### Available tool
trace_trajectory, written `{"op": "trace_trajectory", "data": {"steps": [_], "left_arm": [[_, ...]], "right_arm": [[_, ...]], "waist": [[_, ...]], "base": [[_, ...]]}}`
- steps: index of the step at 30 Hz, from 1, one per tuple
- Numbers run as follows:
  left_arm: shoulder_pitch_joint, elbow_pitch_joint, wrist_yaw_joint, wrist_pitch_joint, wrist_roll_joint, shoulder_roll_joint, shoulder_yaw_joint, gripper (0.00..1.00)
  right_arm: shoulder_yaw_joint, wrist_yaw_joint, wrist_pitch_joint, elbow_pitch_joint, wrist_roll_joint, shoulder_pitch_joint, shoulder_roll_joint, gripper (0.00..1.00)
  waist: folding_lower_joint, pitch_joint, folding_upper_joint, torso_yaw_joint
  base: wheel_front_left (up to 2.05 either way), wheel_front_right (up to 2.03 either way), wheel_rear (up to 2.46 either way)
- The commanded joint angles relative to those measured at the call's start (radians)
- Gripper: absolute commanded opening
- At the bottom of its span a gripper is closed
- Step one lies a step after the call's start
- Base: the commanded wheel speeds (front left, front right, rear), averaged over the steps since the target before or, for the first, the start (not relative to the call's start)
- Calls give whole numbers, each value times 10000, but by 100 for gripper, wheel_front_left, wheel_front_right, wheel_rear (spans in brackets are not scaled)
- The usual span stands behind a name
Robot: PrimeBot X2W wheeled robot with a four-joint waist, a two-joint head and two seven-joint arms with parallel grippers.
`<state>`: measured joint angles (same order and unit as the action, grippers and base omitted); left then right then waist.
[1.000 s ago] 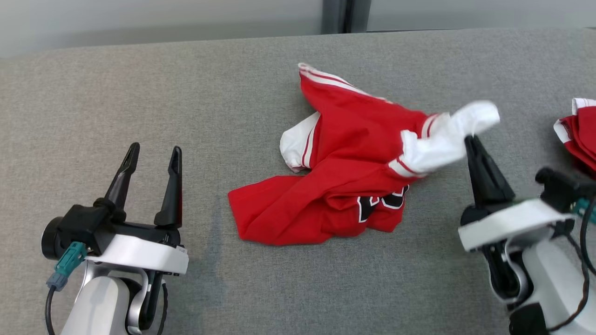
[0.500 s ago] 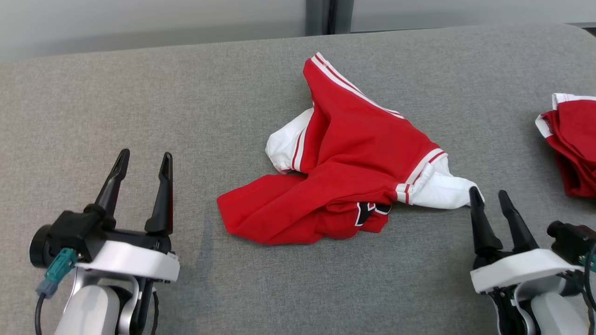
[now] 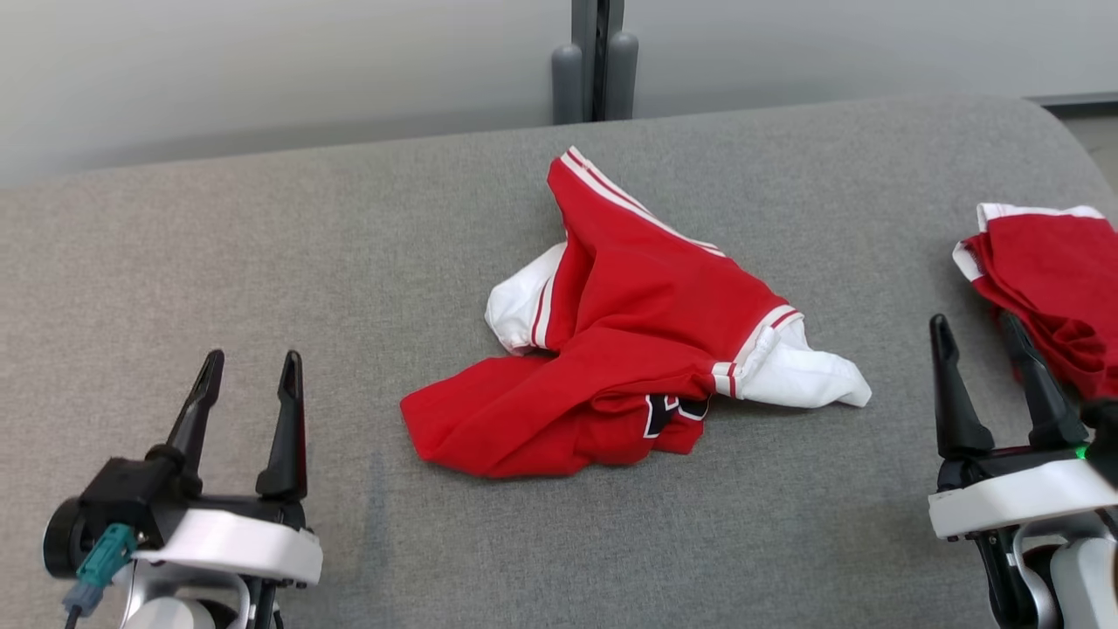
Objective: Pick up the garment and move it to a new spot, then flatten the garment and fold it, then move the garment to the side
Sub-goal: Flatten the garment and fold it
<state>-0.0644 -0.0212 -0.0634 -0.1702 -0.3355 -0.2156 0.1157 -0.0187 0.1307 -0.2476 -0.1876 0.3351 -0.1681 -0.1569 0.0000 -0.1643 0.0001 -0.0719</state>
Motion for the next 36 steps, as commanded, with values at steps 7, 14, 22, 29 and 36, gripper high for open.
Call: {"op": "trace_trajectory", "data": {"steps": [7, 14, 22, 29, 36], "left_arm": [[695, 226, -223, 65, -39, -65, 15, 100], [1113, 456, -376, 182, -64, -80, 51, 100], [1023, 589, -437, 275, -83, -68, 154, 100], [-128, 254, 80, 728, -41, -116, 687, 100], [-1168, -1561, 882, 1410, -509, 50, 1252, 100]], "right_arm": [[-154, 2, 846, 828, -839, 566, 154, 100], [-168, 2, 1348, 1377, -864, 1035, 328, 100], [-108, 2, 1501, 1643, -785, 1119, 423, 100], [-165, 2, 1533, 1765, -705, 913, 475, 100], [-389, 2, 1415, 1678, -558, 639, 522, 100]], "waist": [[0, 618, -1, 62], [0, 782, -1, 78], [0, 722, -1, 97], [0, 316, -1, 25], [0, -223, -1, -253]], "base": [[0, 0, 0], [0, 0, 0], [0, 0, 0], [0, 0, 0], [0, 0, 0]]}}
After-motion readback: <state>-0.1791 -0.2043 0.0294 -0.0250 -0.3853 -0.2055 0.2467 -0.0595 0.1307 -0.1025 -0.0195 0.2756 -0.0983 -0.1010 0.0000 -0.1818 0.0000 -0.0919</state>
